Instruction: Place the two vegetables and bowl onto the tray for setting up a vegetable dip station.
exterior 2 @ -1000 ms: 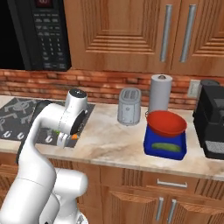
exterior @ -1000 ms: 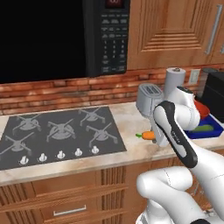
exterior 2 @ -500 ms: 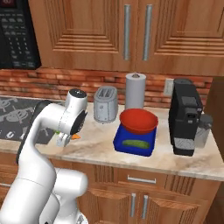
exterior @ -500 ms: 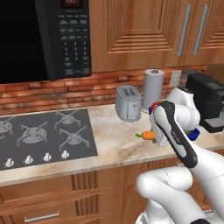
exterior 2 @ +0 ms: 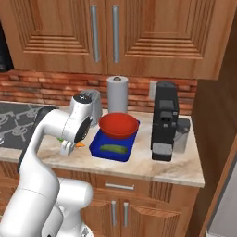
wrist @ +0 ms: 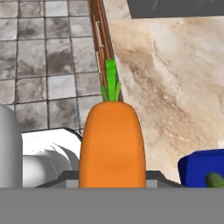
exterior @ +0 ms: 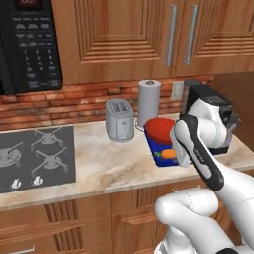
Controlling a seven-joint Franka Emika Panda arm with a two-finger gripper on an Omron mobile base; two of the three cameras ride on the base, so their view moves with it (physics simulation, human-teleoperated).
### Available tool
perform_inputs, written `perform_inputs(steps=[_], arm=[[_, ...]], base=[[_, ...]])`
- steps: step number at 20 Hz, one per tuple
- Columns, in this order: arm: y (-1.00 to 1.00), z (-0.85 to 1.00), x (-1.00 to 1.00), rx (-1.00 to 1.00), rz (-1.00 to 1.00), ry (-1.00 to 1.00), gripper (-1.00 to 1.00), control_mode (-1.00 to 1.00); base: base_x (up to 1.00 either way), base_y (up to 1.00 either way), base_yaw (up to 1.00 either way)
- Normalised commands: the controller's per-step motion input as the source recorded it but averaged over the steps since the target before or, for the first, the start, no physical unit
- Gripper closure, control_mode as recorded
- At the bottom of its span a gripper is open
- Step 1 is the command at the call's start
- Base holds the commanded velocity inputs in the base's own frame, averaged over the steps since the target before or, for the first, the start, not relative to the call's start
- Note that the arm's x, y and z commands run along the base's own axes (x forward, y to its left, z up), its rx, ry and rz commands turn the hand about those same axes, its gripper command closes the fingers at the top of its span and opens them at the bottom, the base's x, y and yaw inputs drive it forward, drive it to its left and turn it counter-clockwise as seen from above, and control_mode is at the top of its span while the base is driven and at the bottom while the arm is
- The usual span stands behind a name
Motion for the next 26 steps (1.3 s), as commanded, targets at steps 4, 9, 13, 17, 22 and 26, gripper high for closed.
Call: perform_inputs(steps=[4,9,13,17,22,26], arm=[[0.00,0.00,0.00,0.00,0.00,0.00,1.00,1.00],[0.00,0.00,0.00,0.00,0.00,0.00,1.00,1.00],[0.00,0.00,0.00,0.00,0.00,0.00,1.00,1.00],[0.00,0.00,0.00,0.00,0.00,0.00,1.00,1.00],[0.00,0.00,0.00,0.00,0.00,0.00,1.00,1.00],[0.00,0.00,0.00,0.00,0.00,0.00,1.00,1.00]], base=[[0.17,-0.55,0.00],[0.22,-0.45,0.00],[0.45,-0.13,0.05],[0.39,-0.10,0.04],[0.14,-0.12,0.04],[0.00,-0.01,0.00]])
